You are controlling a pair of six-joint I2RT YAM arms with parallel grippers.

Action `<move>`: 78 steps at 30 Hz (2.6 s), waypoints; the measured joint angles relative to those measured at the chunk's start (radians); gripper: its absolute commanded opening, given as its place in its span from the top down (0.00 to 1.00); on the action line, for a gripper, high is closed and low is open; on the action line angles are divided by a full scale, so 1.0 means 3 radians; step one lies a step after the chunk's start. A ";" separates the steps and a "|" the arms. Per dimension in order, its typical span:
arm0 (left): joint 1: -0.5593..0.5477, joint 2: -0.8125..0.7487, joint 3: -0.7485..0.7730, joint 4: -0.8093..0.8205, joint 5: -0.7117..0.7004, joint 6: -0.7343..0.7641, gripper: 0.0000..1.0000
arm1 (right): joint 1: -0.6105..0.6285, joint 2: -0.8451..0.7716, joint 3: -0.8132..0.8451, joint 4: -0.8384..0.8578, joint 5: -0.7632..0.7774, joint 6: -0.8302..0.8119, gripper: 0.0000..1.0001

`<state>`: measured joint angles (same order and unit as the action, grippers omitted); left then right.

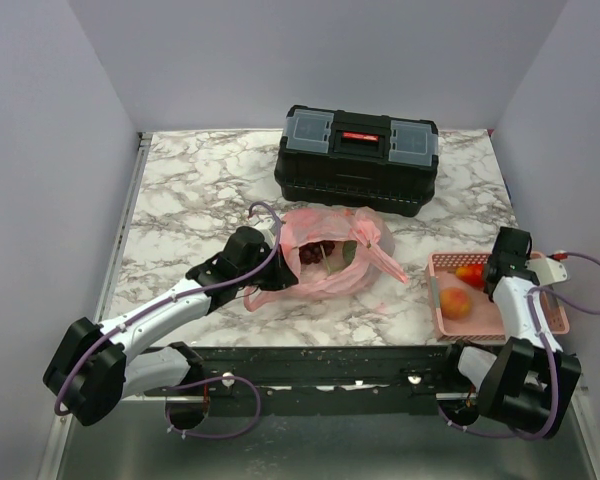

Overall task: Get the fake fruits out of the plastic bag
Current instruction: Place the fake fruit in the bin, then take out the fake fruit from the plastic bag.

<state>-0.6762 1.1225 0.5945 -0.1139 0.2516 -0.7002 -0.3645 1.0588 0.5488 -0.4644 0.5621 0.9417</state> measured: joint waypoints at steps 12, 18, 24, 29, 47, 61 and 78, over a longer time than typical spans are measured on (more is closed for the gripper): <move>0.0000 0.0000 0.0000 0.0000 0.0000 0.0014 1.00 | -0.0013 -0.0502 -0.0069 0.0144 -0.0211 -0.0177 0.22; 0.0000 -0.0001 0.0000 0.0000 0.0000 0.0014 1.00 | 0.0018 -0.0660 0.0027 0.0148 -0.0518 -0.0305 0.20; 0.0000 -0.0001 0.0000 0.0000 -0.0001 0.0015 1.00 | 0.0306 -0.0782 0.0233 0.0168 -0.0994 -0.0463 0.20; 0.0000 -0.0001 0.0000 0.0000 -0.0001 0.0014 1.00 | 0.1095 -0.0707 0.0624 0.0154 -0.1082 -0.0524 0.19; -0.0001 0.0004 -0.0106 0.0058 -0.0050 -0.0005 1.00 | 0.4287 0.0587 0.1139 0.1240 -0.1230 -0.1307 0.52; -0.0001 0.0140 -0.0249 0.0252 0.0018 -0.0167 1.00 | 0.4580 0.0745 -0.0228 0.1975 -0.1455 -0.1005 0.65; -0.0008 -0.0195 -0.0375 0.0205 0.0017 -0.0243 1.00 | 0.4659 0.0702 0.0350 0.1884 -0.0520 -0.0997 0.49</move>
<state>-0.6785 1.0641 0.4820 -0.0525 0.2565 -0.7731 1.0332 1.2694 0.6537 0.1009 0.4061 0.6426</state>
